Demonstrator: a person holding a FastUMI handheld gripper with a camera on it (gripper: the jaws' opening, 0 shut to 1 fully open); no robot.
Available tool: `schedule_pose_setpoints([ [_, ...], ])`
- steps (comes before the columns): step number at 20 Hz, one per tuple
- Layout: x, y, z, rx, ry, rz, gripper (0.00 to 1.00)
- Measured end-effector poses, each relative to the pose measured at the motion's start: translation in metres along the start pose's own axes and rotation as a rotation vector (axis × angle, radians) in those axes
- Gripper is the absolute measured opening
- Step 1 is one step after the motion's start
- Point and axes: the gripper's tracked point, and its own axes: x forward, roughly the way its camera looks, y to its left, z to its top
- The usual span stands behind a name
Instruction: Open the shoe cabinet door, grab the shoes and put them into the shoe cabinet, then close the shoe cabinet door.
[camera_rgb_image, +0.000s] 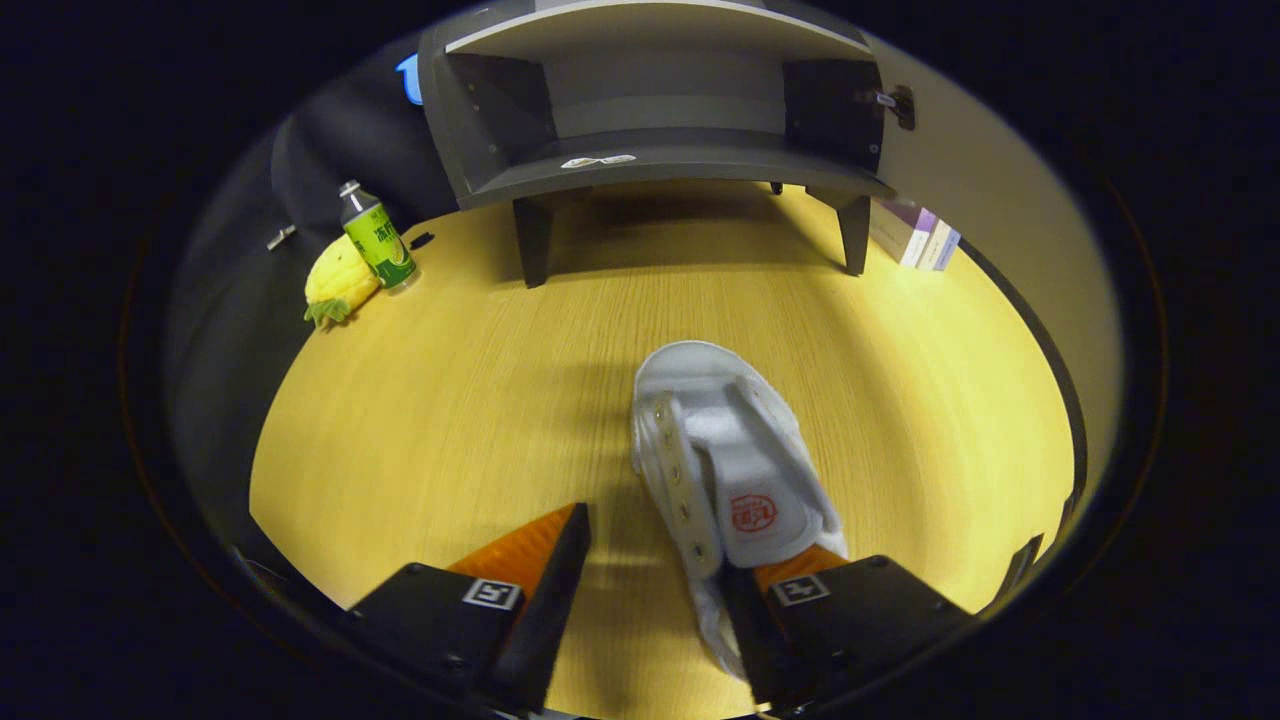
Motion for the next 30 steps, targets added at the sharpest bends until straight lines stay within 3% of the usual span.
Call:
schedule_pose_setpoints([
  [2, 0.003, -0.008, 0.005, 0.000, 0.001, -0.023, 0.56],
  [6, 0.004, -0.002, 0.006, 0.029, 0.021, 0.015, 0.11],
  [8, 0.008, -0.001, 0.006, 0.024, 0.021, 0.027, 0.06],
  [19, -0.032, 0.006, 0.041, -0.030, -0.093, 0.054, 0.06],
  [30, -0.172, 0.030, 0.161, -0.104, -0.381, 0.092, 0.06],
])
